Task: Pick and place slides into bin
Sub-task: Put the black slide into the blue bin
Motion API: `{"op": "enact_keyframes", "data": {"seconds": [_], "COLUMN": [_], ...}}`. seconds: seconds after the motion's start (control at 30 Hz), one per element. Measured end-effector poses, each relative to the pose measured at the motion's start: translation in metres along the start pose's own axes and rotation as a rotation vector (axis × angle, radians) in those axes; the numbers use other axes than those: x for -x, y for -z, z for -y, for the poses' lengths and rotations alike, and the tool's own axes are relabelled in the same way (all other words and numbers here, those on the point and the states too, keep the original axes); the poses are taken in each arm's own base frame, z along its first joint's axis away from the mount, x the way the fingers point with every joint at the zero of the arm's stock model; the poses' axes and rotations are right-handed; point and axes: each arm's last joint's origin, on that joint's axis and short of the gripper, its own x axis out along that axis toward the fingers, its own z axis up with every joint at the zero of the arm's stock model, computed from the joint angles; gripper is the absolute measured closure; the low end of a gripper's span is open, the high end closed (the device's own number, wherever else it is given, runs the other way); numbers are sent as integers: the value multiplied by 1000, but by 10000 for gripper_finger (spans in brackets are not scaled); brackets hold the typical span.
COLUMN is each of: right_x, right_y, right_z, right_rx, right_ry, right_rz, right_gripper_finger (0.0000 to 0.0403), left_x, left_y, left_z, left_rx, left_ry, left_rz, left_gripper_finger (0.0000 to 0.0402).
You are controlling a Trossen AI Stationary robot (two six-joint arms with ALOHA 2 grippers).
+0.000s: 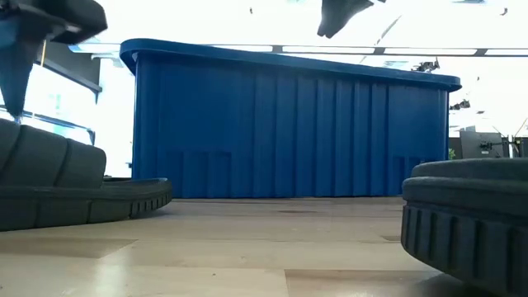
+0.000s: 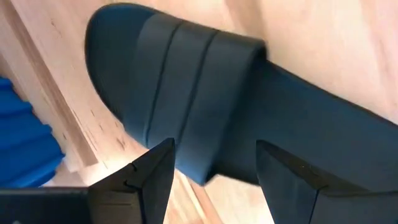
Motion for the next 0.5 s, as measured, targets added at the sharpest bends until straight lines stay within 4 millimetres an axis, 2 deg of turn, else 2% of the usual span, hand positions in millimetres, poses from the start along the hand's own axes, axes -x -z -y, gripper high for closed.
{"op": "enact_keyframes", "data": {"seconds": [0.3, 0.5], "right_x": [0, 0], "right_y": [0, 0], "right_z": [0, 0], "right_rx": [-22, -38], "right_ry": [-3, -4], "right_rz": [4, 4], "right_gripper_finger": [288, 288], "left_x": [-20, -35], "left_y": [9, 14], "left_z": [-6, -4], "left_rx": [11, 41], "left_ry": [-197, -200], "left_rz": [40, 73], "left_gripper_finger": [195, 195]}}
